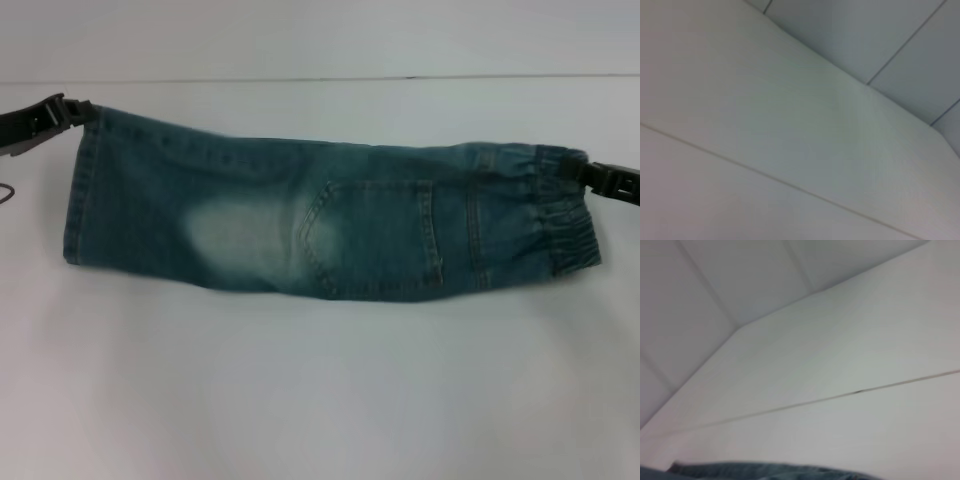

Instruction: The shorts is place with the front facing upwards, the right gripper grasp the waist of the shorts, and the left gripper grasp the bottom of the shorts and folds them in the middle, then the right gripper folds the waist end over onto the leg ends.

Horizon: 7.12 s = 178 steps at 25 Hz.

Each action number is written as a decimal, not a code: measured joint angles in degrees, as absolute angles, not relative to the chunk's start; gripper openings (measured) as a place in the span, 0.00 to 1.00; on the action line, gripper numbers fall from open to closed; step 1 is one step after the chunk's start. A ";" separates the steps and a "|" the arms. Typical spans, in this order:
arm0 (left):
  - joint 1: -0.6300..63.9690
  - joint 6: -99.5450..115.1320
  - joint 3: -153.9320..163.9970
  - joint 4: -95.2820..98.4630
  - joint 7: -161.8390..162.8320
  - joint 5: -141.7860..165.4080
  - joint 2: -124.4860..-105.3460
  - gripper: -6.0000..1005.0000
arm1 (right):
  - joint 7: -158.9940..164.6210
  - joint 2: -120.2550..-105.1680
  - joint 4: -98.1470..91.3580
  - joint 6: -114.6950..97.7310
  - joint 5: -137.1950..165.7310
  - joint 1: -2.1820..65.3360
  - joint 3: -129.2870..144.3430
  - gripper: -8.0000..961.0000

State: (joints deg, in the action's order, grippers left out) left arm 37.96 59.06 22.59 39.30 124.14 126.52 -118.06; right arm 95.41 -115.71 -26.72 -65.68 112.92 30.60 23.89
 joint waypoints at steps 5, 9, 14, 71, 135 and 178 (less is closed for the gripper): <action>38.27 56.63 22.59 37.53 121.01 123.77 -118.10 0.04 | 95.44 -116.50 -25.30 -61.79 111.26 30.71 23.14 0.04; 38.47 55.53 22.59 36.41 118.49 121.93 -118.23 0.04 | 94.89 -117.19 -25.16 -60.22 110.96 31.35 23.10 0.04; 38.79 53.95 22.58 36.07 117.42 121.71 -118.59 0.04 | 93.49 -117.68 -25.14 -59.11 109.26 31.73 23.06 0.04; 31.50 68.33 22.94 38.51 106.25 110.51 -120.32 0.94 | 120.05 -110.04 -37.46 -62.29 118.06 33.14 40.88 0.90; 31.21 93.93 36.81 45.09 100.00 119.91 -120.90 0.90 | 144.36 -108.12 -35.39 -75.32 146.53 48.84 49.05 0.50; 48.35 52.33 7.59 -16.23 -11.83 66.50 -124.63 0.00 | 140.16 -106.64 -47.53 -94.91 144.30 53.09 37.68 0.14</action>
